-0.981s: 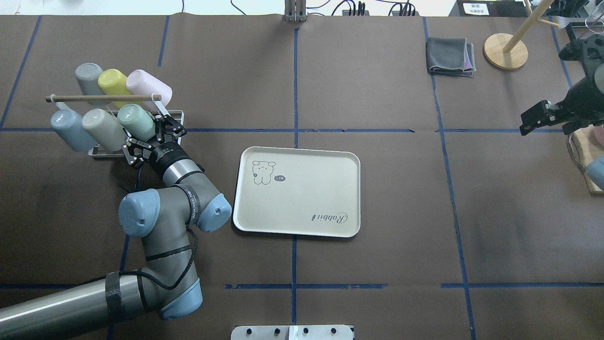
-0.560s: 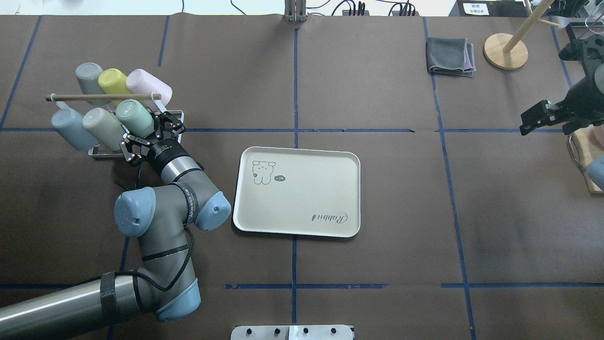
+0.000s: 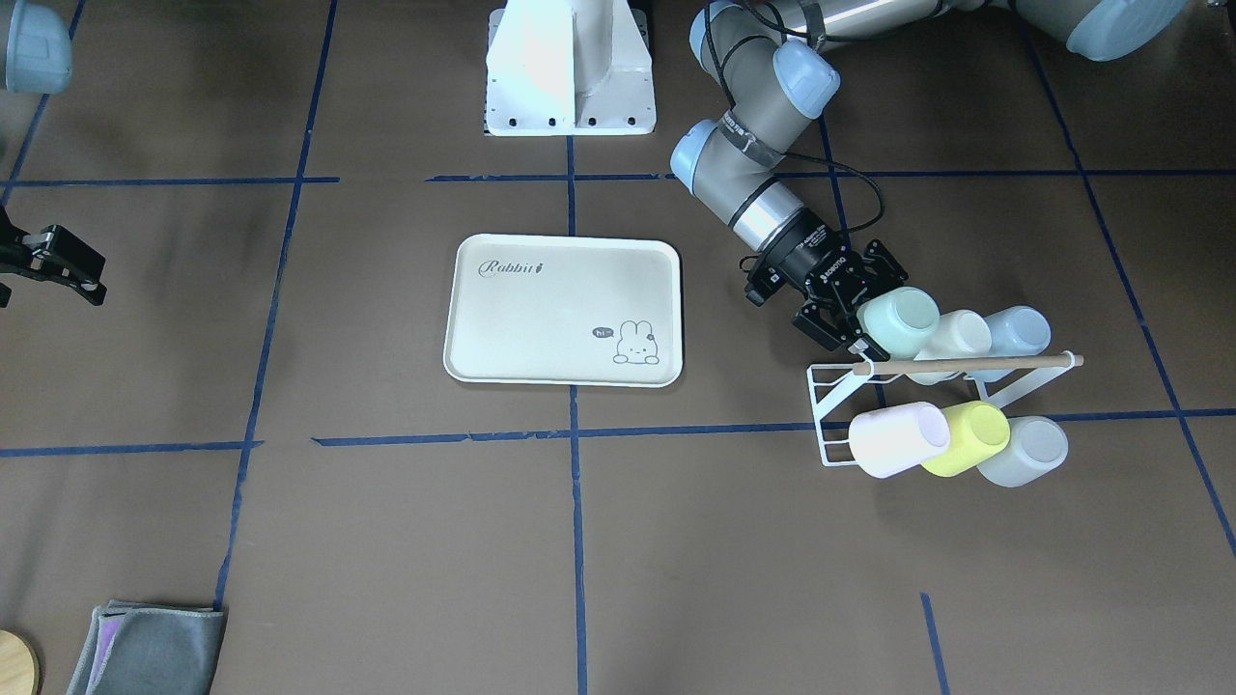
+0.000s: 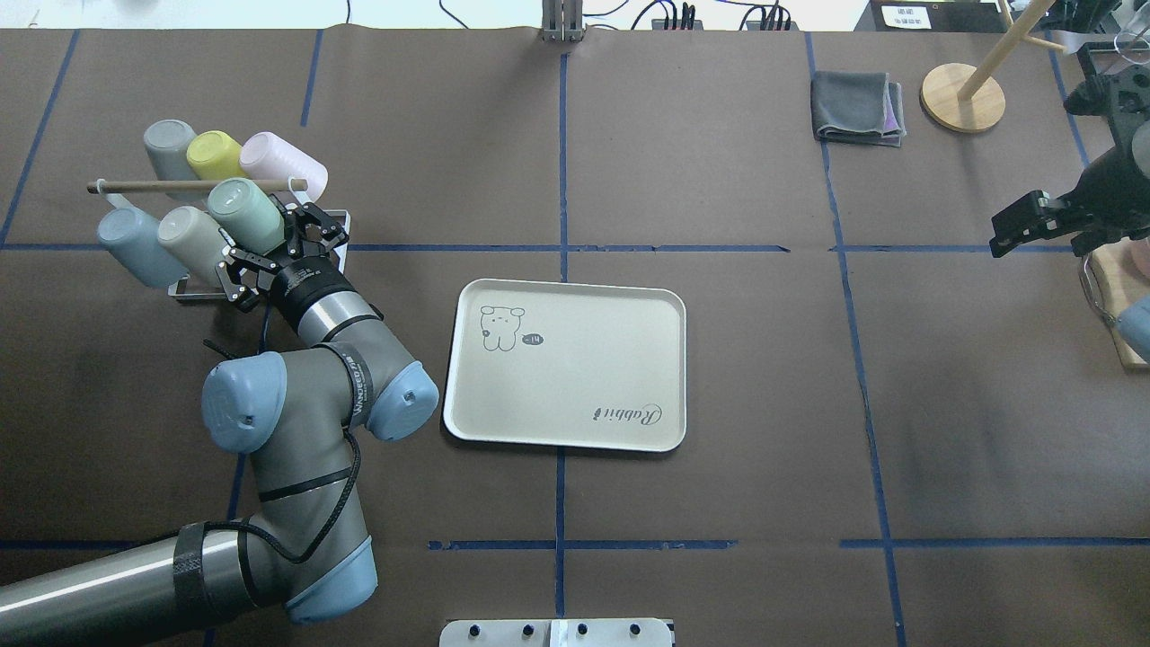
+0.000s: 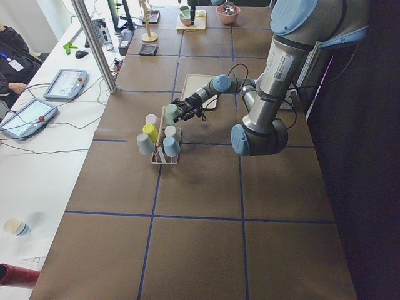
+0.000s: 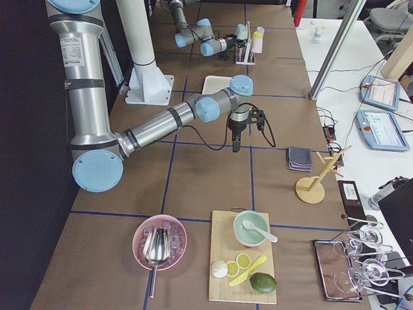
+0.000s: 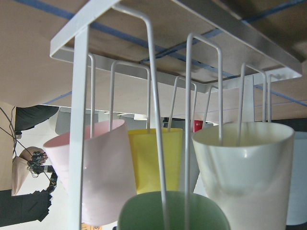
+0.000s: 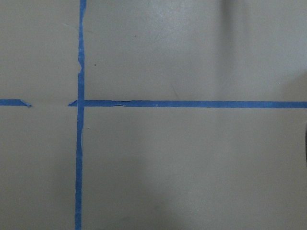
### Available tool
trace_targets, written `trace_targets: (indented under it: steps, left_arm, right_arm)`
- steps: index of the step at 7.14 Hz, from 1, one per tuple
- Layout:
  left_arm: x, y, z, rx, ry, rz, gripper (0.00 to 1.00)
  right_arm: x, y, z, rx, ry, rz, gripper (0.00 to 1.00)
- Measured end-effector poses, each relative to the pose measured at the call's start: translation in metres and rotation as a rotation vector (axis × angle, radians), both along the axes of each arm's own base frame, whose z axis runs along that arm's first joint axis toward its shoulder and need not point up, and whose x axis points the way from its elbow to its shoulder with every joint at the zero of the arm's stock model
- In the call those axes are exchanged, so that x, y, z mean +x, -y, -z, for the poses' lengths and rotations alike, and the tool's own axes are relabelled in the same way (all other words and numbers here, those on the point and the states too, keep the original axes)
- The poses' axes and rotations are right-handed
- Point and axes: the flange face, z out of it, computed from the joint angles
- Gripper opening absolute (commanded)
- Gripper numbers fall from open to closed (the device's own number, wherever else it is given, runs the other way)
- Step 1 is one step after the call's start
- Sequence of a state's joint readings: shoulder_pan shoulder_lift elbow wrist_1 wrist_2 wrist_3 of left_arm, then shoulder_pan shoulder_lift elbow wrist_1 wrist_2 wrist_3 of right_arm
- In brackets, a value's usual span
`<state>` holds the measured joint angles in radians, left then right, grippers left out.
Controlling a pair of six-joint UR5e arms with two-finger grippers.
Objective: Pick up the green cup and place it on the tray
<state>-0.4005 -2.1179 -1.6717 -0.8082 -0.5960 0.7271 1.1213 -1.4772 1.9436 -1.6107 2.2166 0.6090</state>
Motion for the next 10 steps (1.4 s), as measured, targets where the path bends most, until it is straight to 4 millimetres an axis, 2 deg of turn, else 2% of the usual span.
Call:
trace_targets:
  steps: [3, 6, 8, 10]
  left_arm:
    - [-0.015, 0.002, 0.016, 0.019, -0.015, 0.010, 0.50]
    - [-0.043, 0.010, 0.043, 0.049, -0.060, 0.038, 0.50]
    - [-0.071, 0.012, 0.077, 0.082, -0.120, 0.049, 0.50]
    - [-0.104, -0.004, 0.126, 0.115, -0.286, 0.056, 0.50]
  right_arm:
    - [-0.001, 0.000, 0.001, 0.000, 0.001, 0.001, 1.00]
    - [-0.001, 0.000, 0.001, 0.001, 0.002, 0.001, 1.00]
    - [0.000, 0.000, 0.003, 0.003, 0.004, 0.000, 1.00]
    - [-0.001, 0.000, 0.004, 0.005, 0.005, 0.000, 1.00]
